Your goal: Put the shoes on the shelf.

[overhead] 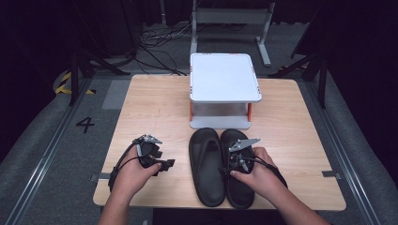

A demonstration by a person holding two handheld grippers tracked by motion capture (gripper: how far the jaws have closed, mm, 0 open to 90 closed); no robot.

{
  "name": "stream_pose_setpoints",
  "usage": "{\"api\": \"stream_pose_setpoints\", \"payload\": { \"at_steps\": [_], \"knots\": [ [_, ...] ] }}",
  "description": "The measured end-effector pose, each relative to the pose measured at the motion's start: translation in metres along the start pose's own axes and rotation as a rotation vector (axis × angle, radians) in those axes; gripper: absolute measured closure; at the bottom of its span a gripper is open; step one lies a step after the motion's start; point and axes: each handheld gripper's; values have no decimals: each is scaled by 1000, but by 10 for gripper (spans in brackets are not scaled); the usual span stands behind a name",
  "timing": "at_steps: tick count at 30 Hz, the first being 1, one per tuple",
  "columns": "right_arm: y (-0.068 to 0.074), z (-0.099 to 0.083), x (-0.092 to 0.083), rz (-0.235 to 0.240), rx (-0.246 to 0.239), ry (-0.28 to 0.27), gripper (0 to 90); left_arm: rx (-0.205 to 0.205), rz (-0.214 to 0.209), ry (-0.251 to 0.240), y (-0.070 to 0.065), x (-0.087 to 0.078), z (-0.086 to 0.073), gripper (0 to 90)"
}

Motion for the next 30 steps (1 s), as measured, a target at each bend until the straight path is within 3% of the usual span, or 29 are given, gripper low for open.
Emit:
{"api": "stream_pose_setpoints", "payload": {
  "at_steps": [8,14,20,22,26,27,28,30],
  "knots": [
    [2,10,12,-65,-10,14,333,-42,25,-7,7,-8,-14,378],
    [4,11,25,-93,-60,22,234,-46,24,3,6,-6,-16,375],
    [5,7,26,-122,-41,-4,189,-48,27,3,8,-5,-16,373],
    [4,7,25,-96,-56,-4,249,-47,25,4,7,-4,-15,371],
    [5,9,21,-98,-4,2,418,-51,21,10,7,-3,-14,368],
    [5,9,21,-98,-4,2,418,-51,21,10,7,-3,-14,367],
    [4,11,17,-89,38,17,571,-46,20,9,8,-3,-13,367],
    [3,12,16,-81,64,26,608,-46,20,9,9,-4,-13,367]
  ]
}}
Point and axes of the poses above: each handheld gripper's, and its own axes: x roughly forward along the jaws, z roughly out of its top, y roughly to its left, and after that the axes turned 5 degrees about y, right-handed
